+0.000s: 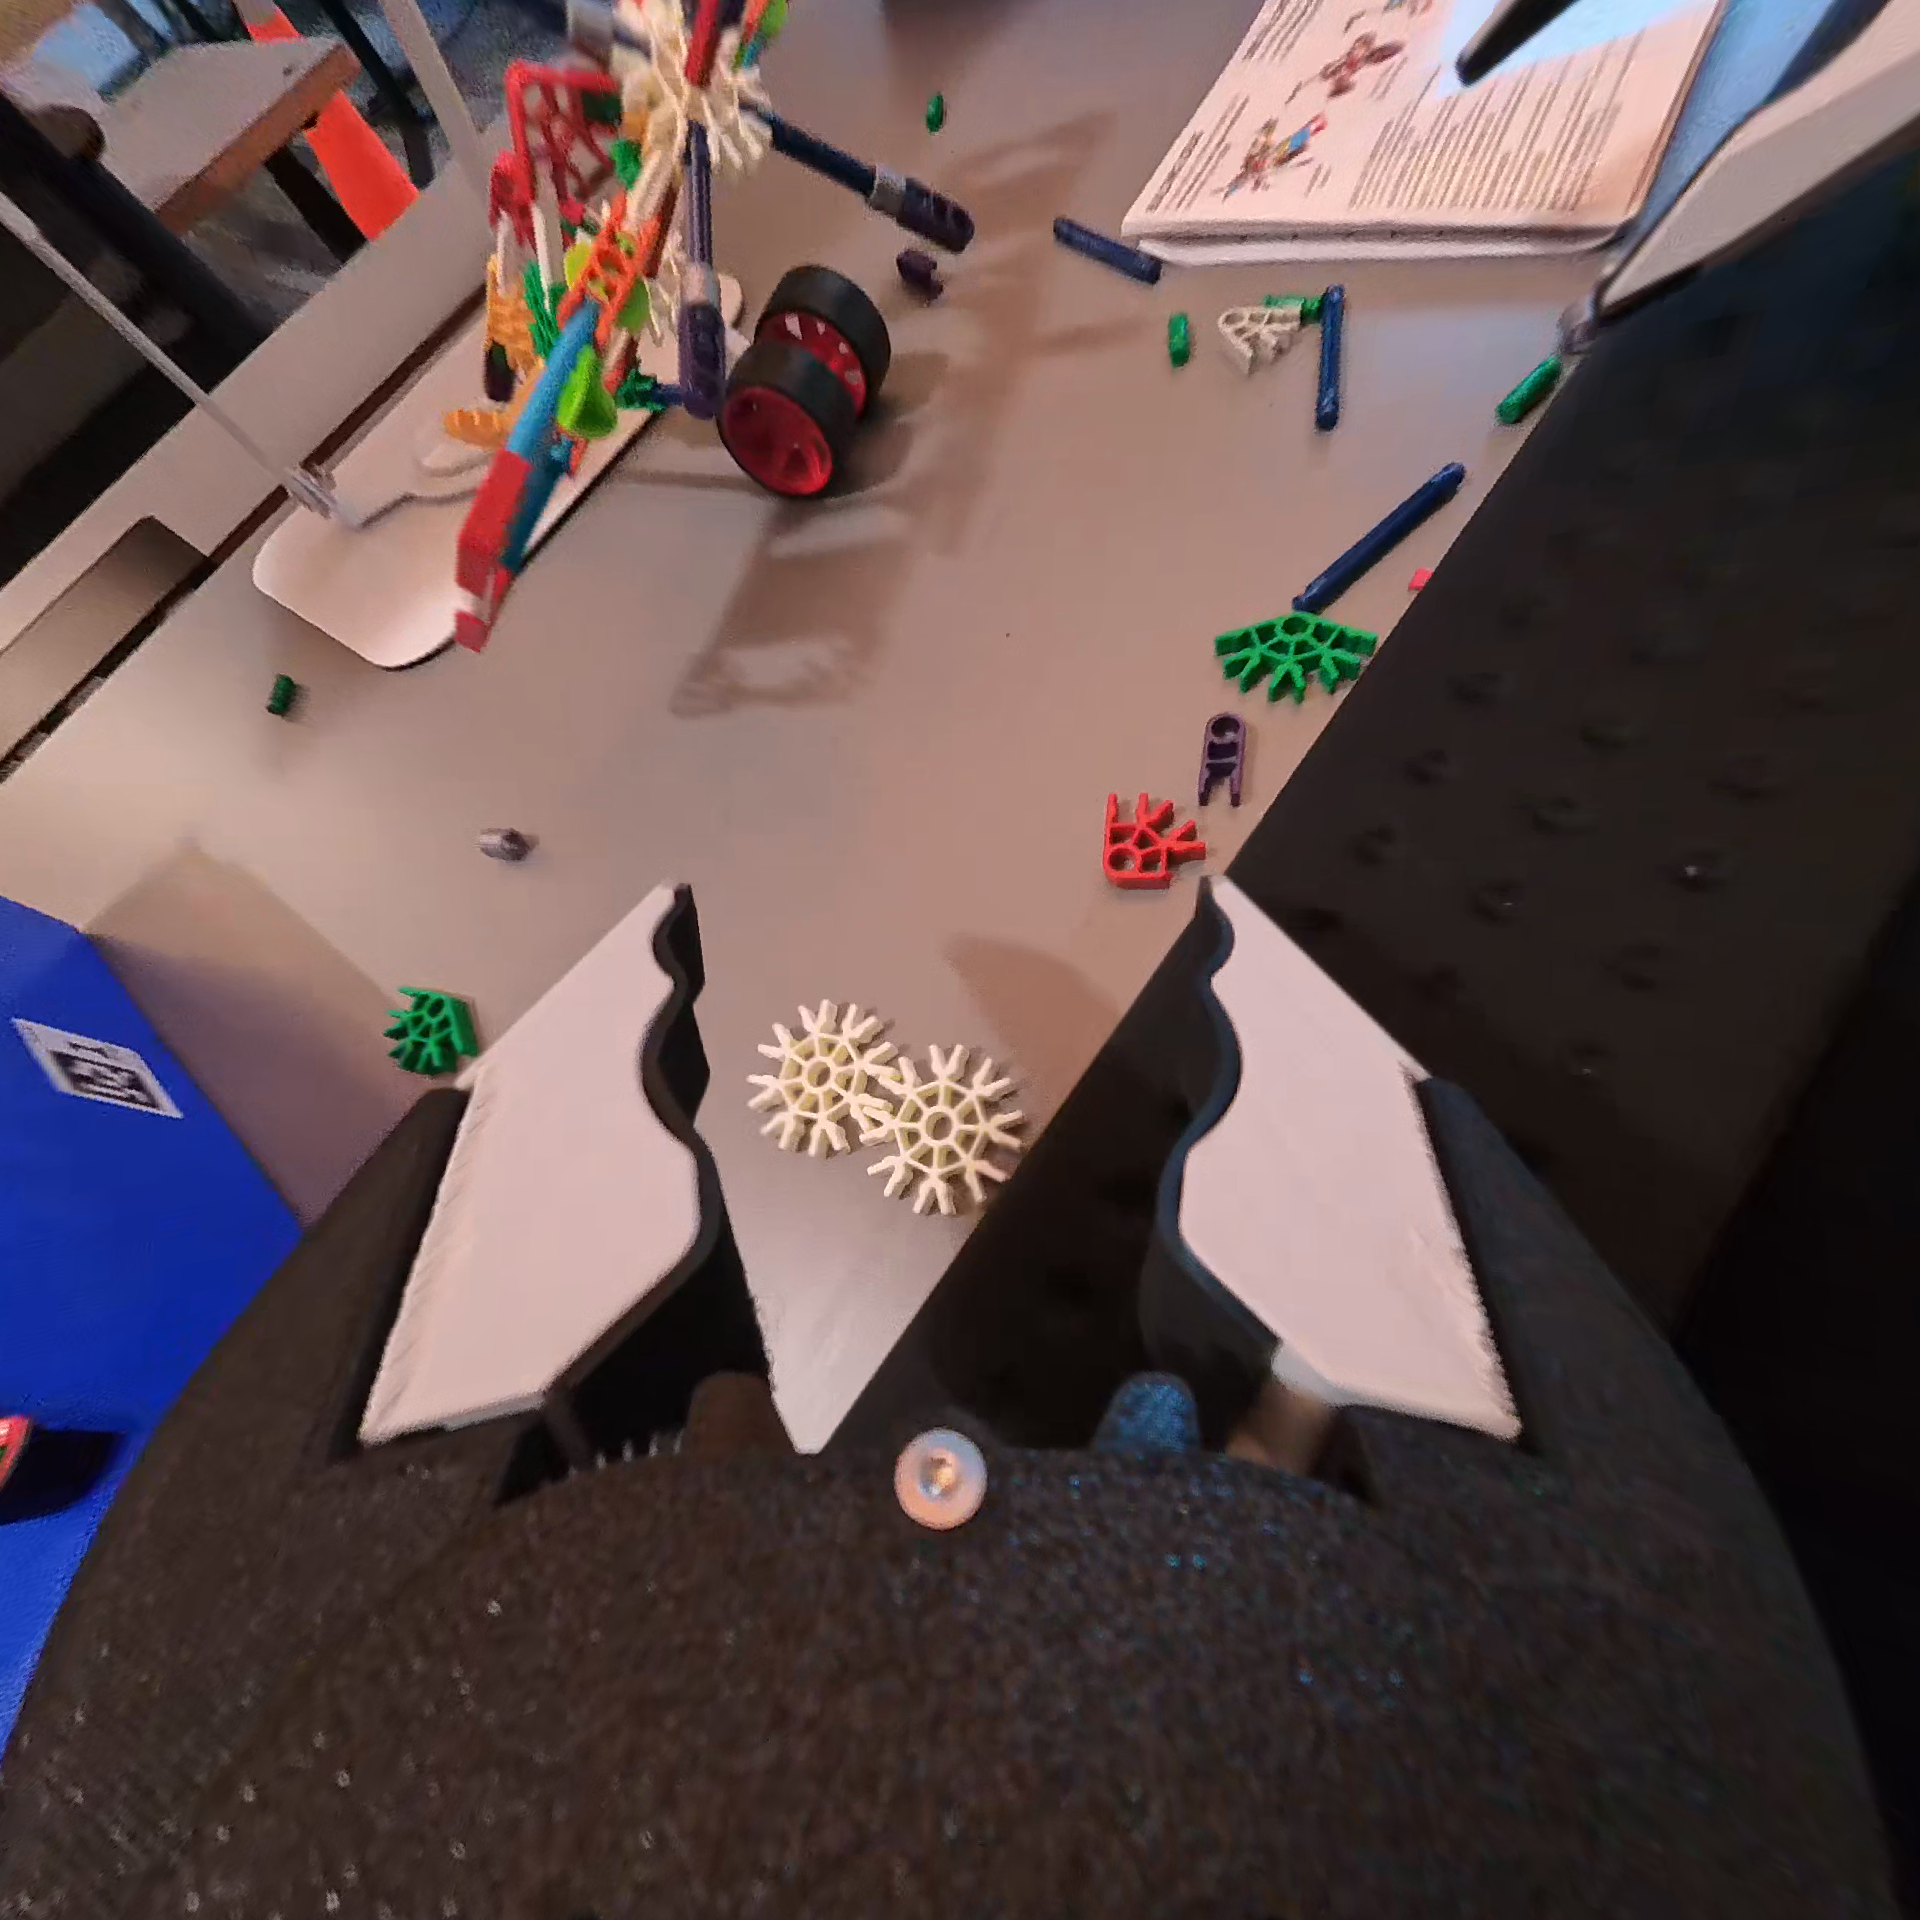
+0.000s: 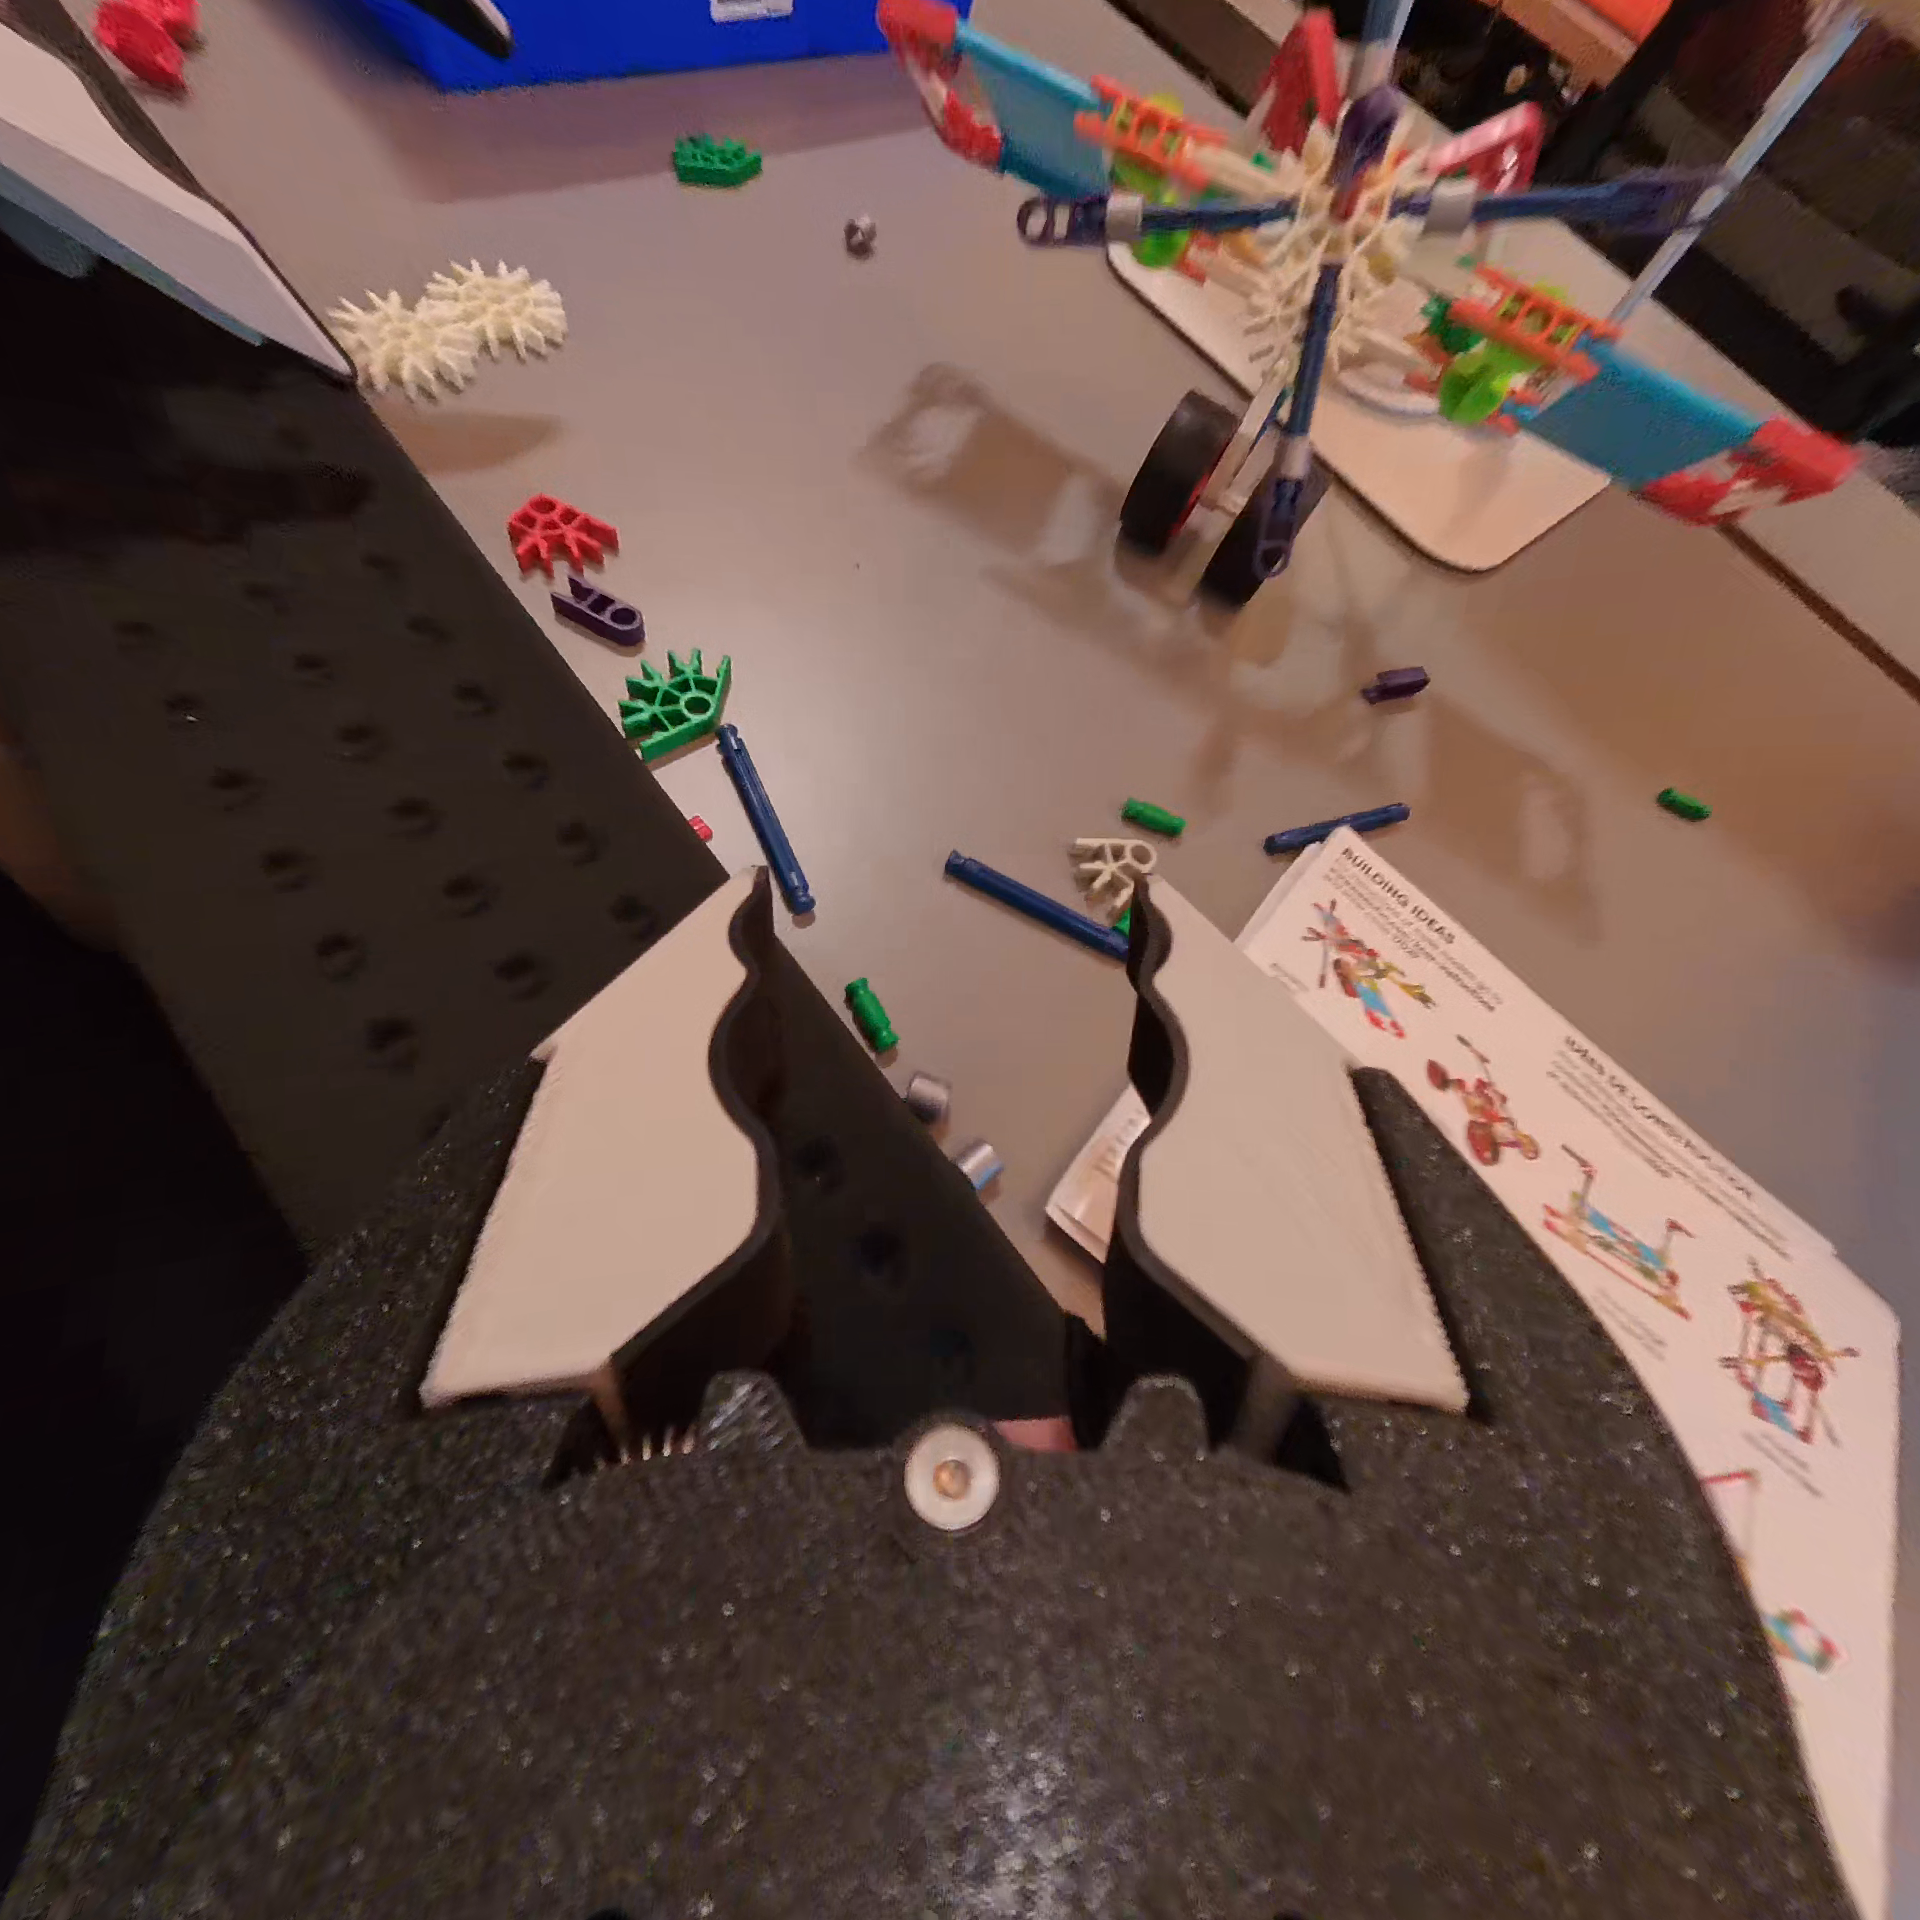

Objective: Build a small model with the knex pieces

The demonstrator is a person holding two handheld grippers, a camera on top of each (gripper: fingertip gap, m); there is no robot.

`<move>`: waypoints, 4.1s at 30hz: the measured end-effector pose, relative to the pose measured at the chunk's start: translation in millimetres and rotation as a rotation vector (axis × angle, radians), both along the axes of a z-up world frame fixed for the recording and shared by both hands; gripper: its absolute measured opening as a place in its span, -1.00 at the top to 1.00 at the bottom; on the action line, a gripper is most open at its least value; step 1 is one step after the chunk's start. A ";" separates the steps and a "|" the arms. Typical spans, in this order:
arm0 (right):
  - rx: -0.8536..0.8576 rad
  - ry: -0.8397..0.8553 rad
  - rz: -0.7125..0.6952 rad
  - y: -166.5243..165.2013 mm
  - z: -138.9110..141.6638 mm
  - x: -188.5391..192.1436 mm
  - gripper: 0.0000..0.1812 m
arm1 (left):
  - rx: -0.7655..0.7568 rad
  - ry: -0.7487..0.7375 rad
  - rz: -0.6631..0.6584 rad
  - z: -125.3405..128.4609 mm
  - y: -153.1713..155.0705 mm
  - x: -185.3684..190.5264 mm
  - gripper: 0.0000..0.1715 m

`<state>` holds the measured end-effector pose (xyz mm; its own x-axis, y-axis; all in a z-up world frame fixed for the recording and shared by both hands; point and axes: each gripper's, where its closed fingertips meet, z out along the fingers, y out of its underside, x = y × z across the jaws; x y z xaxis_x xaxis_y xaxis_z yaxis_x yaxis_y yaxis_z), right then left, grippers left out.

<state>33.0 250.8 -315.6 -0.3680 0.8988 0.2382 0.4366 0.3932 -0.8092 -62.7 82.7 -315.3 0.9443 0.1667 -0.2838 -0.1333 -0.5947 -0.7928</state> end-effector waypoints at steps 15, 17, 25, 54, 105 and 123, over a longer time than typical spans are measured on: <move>0.074 0.071 -0.153 55.8 22.2 2.6 0.24 | 0.043 0.050 0.032 8.5 -4.0 -18.4 -0.18; 0.117 0.061 -0.222 85.2 30.1 9.0 0.24 | 0.003 0.066 0.051 6.7 -11.3 -23.3 -0.17; 0.072 -0.282 -0.221 155.3 -17.9 45.1 0.27 | -0.004 -0.003 0.078 8.7 -40.4 -31.1 -0.16; -0.111 -0.129 -0.486 212.3 -23.6 20.8 1.00 | -0.118 -0.090 -0.518 25.1 232.1 60.1 -0.11; 0.379 0.331 -0.121 144.7 182.2 9.6 1.00 | 0.015 0.438 -0.842 187.6 217.3 74.7 0.97; 0.135 0.434 0.084 99.0 201.8 8.6 1.00 | 0.279 0.322 -0.653 243.2 204.8 21.1 0.97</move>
<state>41.6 349.8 -113.8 -0.2784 0.8204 0.4995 0.0304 0.5273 -0.8491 -41.7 287.5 -72.1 0.7538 -0.2897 -0.5898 -0.6368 -0.1009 -0.7644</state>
